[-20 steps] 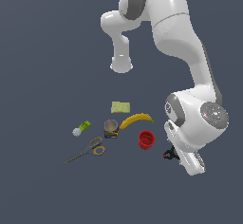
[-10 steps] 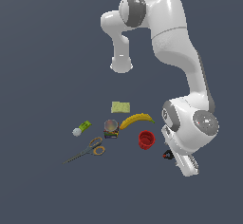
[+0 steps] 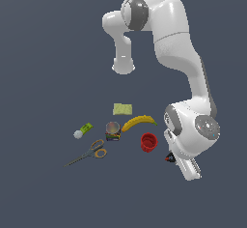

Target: Pick up a designated object from a clutter of objects.

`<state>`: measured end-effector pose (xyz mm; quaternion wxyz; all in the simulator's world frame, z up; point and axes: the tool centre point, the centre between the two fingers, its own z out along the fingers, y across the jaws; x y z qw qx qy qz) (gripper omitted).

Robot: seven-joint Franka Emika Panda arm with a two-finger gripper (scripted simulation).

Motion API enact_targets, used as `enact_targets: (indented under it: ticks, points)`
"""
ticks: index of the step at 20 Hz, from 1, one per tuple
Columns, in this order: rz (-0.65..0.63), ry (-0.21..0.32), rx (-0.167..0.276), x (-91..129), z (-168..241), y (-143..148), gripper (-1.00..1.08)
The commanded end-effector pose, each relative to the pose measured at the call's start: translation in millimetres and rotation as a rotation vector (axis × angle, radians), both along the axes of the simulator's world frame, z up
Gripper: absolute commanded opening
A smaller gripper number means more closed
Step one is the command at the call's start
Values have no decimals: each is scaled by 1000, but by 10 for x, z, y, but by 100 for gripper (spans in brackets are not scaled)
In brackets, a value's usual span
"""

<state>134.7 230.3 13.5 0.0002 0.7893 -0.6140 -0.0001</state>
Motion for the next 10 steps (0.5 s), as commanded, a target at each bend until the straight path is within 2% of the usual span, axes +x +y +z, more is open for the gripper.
enact_targets:
  ticks: [1,10]
  points:
    - [0,0,0,1,1,3,-100]
    - [0,0,0,-2,15,-15,-100]
